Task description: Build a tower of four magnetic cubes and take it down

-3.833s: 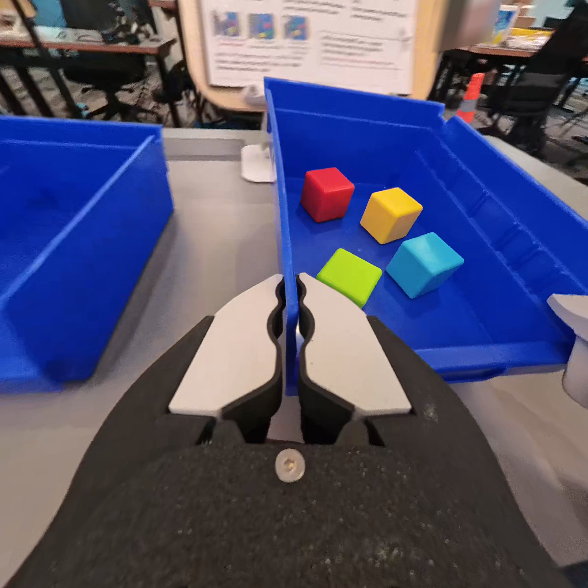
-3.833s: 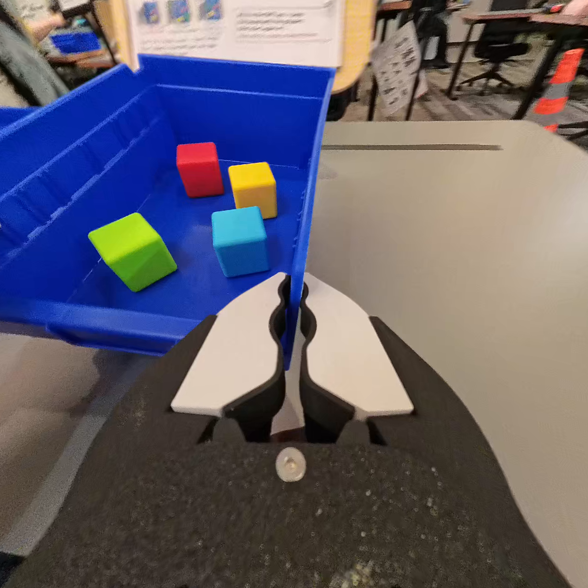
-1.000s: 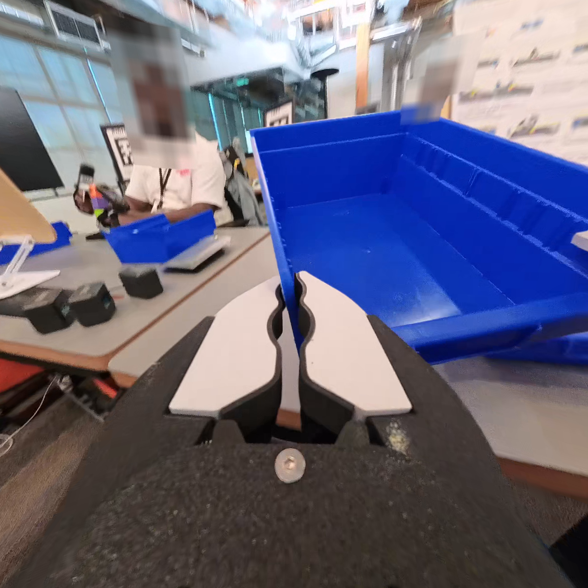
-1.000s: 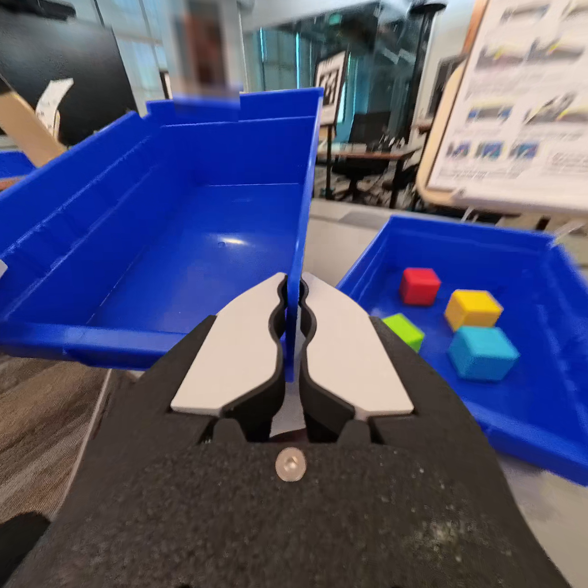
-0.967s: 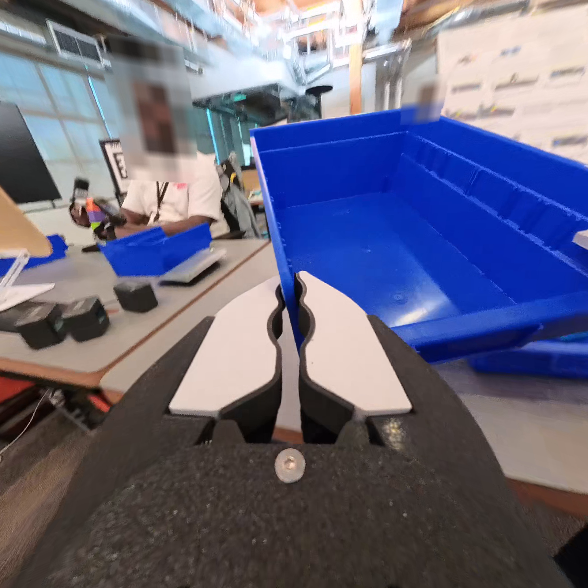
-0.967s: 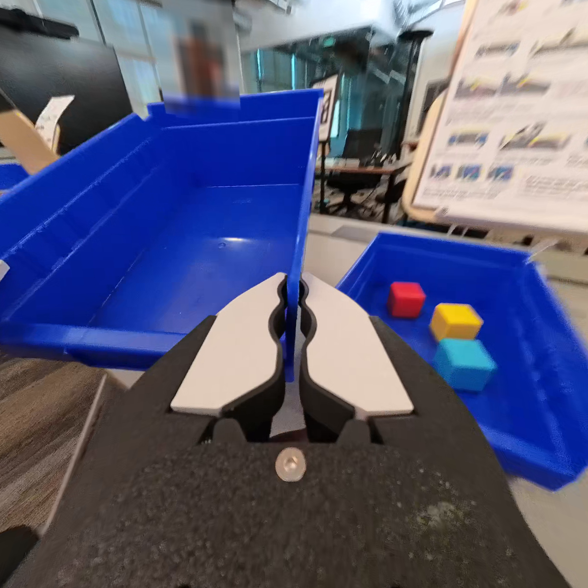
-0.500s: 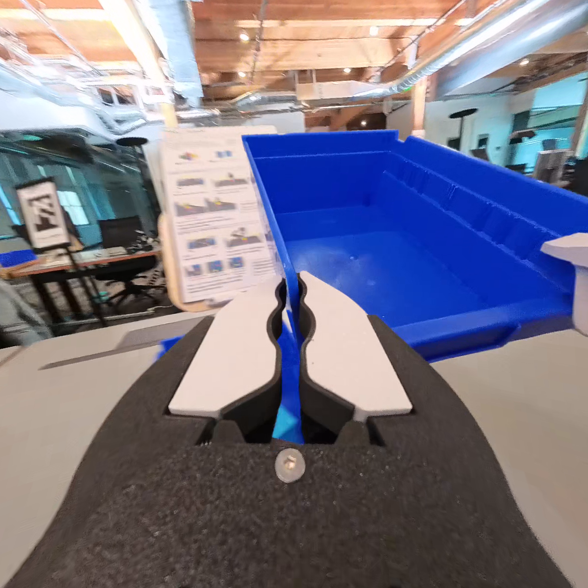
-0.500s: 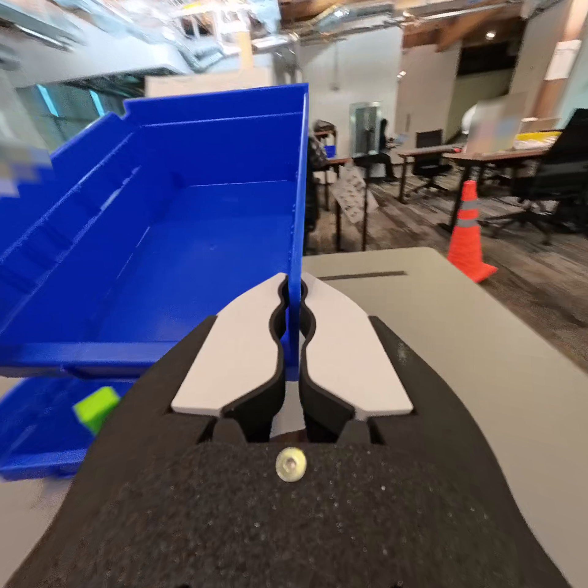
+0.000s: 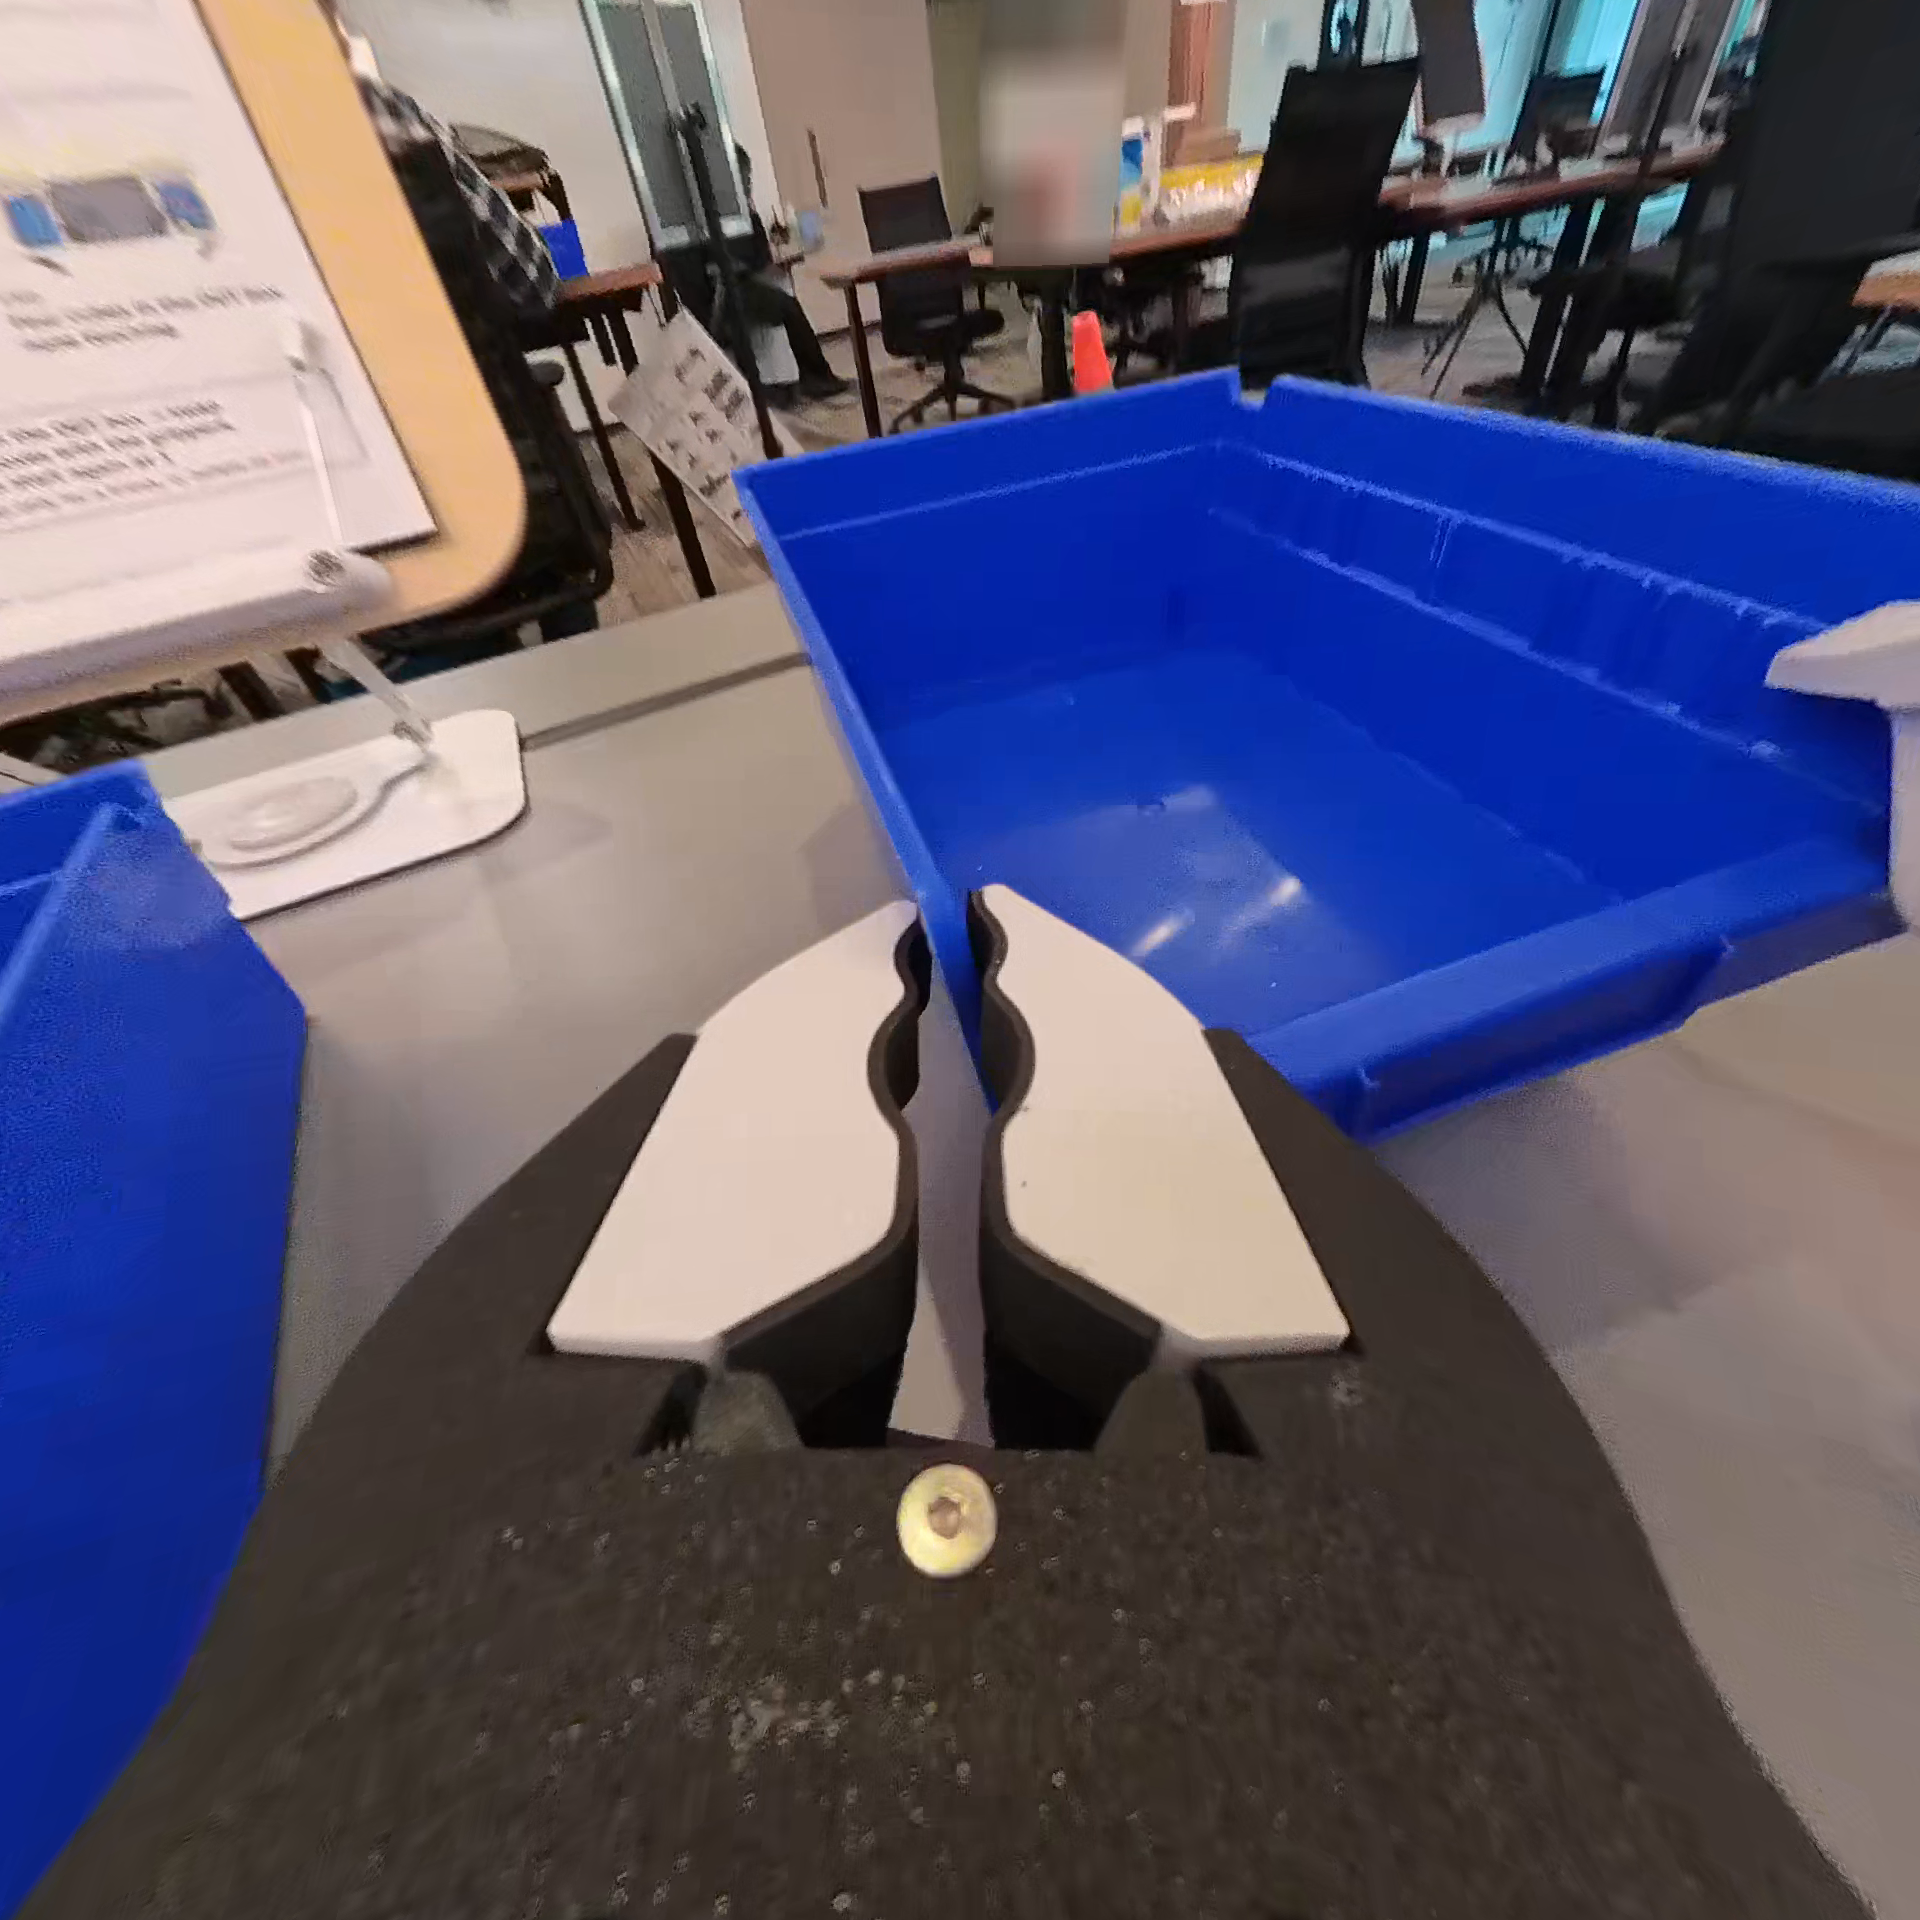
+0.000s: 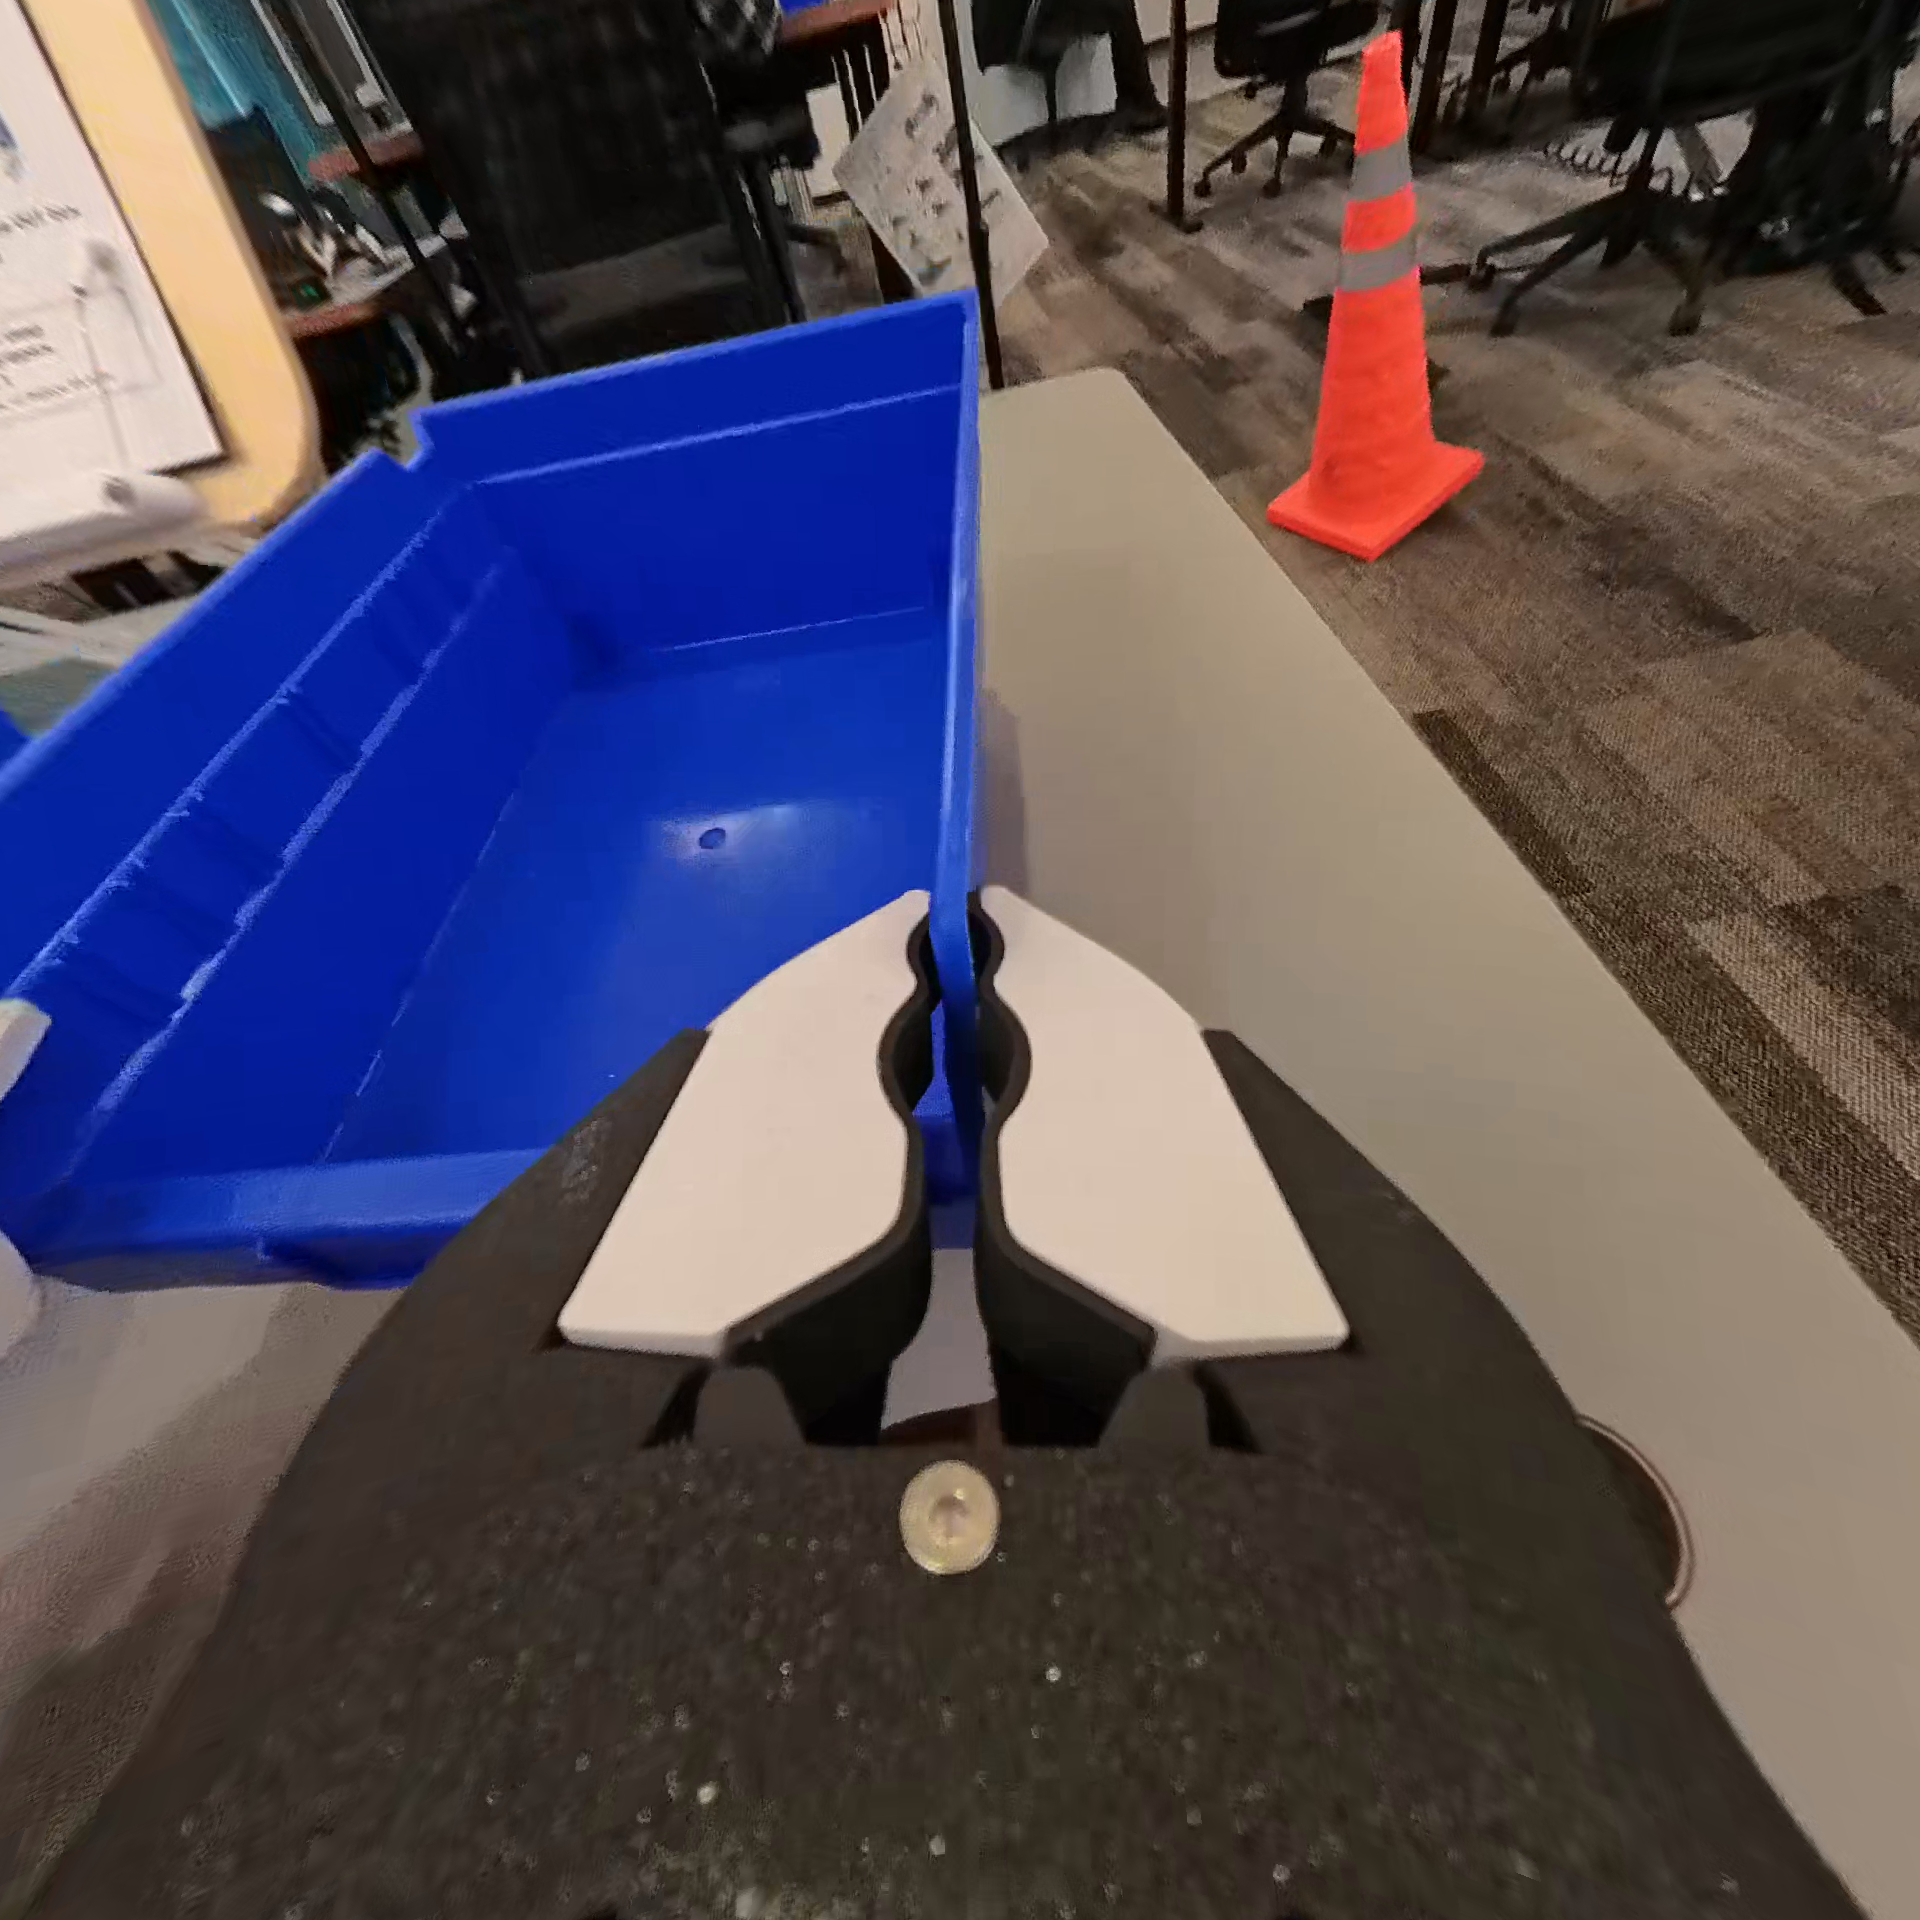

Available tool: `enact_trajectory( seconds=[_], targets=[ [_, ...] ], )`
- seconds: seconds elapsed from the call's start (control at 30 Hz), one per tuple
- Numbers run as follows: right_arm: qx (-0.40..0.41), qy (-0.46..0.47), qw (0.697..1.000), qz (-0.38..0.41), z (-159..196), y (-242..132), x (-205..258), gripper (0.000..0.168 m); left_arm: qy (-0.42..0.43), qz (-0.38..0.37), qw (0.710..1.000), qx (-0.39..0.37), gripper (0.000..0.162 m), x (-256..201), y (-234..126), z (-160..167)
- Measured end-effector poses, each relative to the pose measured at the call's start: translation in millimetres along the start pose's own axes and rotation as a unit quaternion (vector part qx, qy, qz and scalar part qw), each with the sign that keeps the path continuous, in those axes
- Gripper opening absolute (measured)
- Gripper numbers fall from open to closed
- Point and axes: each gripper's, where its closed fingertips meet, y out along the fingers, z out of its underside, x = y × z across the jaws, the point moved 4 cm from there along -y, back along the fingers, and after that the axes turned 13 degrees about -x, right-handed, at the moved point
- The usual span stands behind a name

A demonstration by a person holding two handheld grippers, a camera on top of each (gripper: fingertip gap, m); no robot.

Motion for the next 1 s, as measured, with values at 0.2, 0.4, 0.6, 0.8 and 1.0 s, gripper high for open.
enact_trajectory(
  seconds=[0.2,0.4,0.6,0.8,1.0],
  targets=[
    [0.032,-0.007,0.999,-0.023,20.1,25.0,-10.6,0.004,0.002,0.006,0.999,0.040,0.007,-6.5,8.9,27.3],
    [0.030,0.075,0.995,-0.051,26.8,40.8,-18.7,0.005,-0.005,0.057,0.996,0.062,0.016,-11.9,9.5,30.8],
    [0.024,0.091,0.994,-0.047,18.0,26.7,-18.8,0.032,-0.007,0.116,0.991,0.068,0.036,2.6,-30.2,7.8],
    [-0.066,0.058,0.996,-0.035,-34.6,-8.0,2.6,0.034,-0.004,0.157,0.987,0.039,0.041,77.2,-115.4,-41.4],
    [-0.097,-0.054,0.978,-0.176,-66.3,-28.6,129.0,0.037,-0.047,0.006,0.999,0.025,0.039,239.3,-175.5,-38.7]
  ],
)
